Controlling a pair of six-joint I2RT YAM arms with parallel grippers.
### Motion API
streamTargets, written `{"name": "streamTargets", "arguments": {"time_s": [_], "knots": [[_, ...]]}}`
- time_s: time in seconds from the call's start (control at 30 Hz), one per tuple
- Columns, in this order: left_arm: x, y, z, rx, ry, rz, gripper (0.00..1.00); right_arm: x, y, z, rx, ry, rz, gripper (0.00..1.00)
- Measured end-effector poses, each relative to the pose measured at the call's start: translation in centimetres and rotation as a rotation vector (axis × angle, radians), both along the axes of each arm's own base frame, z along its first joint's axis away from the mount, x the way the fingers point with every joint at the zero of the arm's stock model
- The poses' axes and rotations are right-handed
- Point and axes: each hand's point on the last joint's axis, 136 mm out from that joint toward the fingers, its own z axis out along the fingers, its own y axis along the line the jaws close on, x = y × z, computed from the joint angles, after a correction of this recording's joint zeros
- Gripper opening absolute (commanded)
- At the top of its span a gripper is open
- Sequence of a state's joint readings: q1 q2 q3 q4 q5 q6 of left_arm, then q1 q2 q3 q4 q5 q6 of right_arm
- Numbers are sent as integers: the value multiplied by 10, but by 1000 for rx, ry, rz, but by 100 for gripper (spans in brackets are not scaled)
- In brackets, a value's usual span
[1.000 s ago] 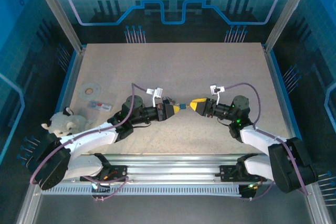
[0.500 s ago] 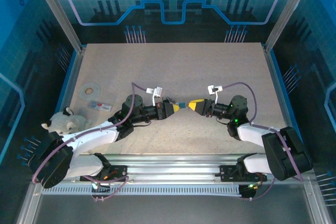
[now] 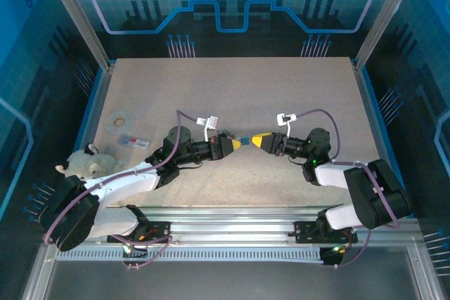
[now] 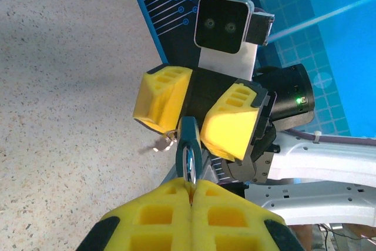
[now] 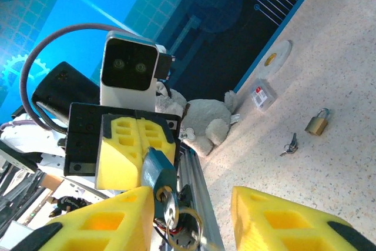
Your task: Lock with the key
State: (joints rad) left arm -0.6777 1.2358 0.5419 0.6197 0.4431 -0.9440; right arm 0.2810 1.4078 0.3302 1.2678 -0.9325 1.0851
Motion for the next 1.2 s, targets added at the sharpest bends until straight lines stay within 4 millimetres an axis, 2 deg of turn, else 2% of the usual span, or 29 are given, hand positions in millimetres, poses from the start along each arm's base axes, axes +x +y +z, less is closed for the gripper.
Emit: {"name": "streamTargets", "arguments": {"time_s": [0.27, 0.43, 1.2], "knots": [[1, -1, -3, 5, 7, 0, 0, -3, 3, 4, 3, -17, 27, 34], [2, 1, -3, 5, 7, 5, 0, -3, 6, 6, 3, -19, 41, 30], [7, 5, -1, -1, 0, 21, 0, -5, 12, 2, -1, 3, 77, 22]]}}
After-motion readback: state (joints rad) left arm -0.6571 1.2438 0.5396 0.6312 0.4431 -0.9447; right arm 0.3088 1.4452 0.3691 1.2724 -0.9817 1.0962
